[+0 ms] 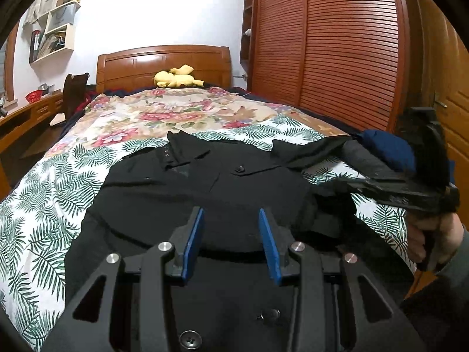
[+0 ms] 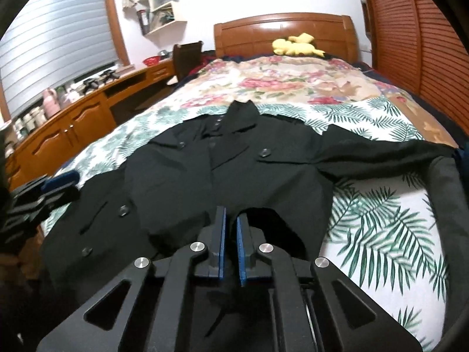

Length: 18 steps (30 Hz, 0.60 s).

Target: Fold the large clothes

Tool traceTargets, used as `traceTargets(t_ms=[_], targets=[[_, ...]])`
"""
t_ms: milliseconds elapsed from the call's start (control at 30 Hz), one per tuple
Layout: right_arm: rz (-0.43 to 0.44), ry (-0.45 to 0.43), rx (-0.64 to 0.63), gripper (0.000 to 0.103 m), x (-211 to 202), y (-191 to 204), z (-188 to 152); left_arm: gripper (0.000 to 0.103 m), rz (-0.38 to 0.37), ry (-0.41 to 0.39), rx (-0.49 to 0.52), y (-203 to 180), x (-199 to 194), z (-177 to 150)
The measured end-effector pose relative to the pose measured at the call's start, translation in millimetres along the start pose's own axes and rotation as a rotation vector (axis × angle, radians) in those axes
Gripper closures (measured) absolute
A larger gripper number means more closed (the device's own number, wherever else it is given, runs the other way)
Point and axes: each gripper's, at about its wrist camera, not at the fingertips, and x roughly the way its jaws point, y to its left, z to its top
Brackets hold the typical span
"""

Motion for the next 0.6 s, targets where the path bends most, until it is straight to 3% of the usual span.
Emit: traceTargets(t_ms=[167, 367, 600], targets=[[0.01, -0.003, -0.043, 0.099, -23, 23, -21, 0.066, 0.003, -0.008, -0.008, 5, -5, 1], [0.005, 0.066, -0.045, 0.098, -21, 36, -51, 0.066, 0.006, -0.012, -0.015, 8, -5, 2], [-0.008, 0.054, -0.095, 0.098, -46, 57, -63, 0.066, 0.0, -0.016, -0.017, 9, -5, 3]])
